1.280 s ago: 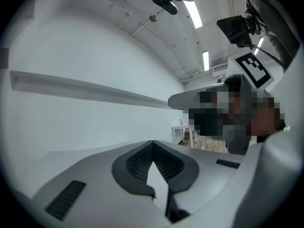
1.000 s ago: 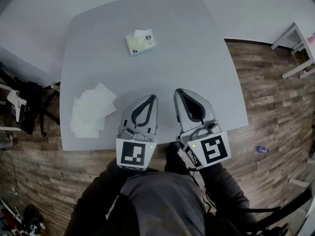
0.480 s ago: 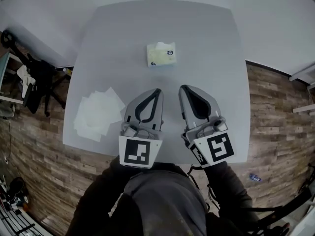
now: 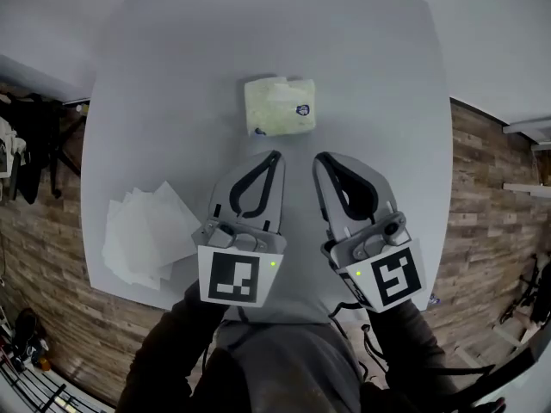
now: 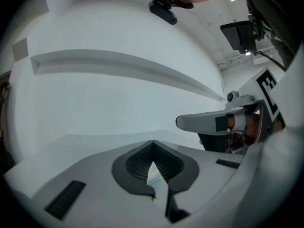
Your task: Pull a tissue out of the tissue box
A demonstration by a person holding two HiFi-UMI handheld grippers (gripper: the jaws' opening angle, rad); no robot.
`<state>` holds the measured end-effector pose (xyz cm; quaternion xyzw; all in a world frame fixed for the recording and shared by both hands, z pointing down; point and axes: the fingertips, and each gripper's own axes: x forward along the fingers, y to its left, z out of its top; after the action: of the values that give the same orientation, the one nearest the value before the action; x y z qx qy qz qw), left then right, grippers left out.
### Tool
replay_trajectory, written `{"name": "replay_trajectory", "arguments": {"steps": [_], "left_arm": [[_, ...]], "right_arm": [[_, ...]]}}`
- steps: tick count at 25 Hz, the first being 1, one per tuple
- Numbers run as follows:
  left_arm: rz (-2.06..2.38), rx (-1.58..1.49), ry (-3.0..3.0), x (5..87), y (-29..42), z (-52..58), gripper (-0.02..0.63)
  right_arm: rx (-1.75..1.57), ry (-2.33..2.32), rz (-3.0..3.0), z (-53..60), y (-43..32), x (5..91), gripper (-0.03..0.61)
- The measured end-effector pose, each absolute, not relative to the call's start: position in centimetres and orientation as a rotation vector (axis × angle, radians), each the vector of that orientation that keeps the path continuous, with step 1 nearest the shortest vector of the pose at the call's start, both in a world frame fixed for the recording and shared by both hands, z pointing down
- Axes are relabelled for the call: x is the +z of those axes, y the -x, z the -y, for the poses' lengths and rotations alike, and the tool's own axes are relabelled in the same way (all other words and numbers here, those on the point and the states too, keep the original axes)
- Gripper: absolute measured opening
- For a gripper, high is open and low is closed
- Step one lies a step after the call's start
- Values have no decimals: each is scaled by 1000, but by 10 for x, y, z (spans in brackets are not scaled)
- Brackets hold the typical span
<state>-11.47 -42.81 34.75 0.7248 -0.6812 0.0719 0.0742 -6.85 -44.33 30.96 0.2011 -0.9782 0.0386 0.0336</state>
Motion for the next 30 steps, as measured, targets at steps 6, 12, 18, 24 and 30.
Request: {"name": "replay_trajectory", "arguments": {"steps": [6, 12, 18, 24, 30], "left_arm": [[1983, 187, -2123, 392, 140, 464, 0], [1964, 212, -2115, 419, 149, 476, 0], [1916, 218, -2085, 448, 150, 486, 0], [1895, 191, -2084, 460, 150, 495, 0], [1903, 168, -2075, 463, 151, 499, 0]], "right_arm": [[83, -541, 2950, 493, 107, 344, 84], [-30, -431, 2839, 524, 131, 380, 149], [-81, -336, 2747, 536, 151, 413, 152], [-151, -297, 2643, 538, 153, 439, 74], [-149, -275, 2655, 530, 148, 431, 5]]}}
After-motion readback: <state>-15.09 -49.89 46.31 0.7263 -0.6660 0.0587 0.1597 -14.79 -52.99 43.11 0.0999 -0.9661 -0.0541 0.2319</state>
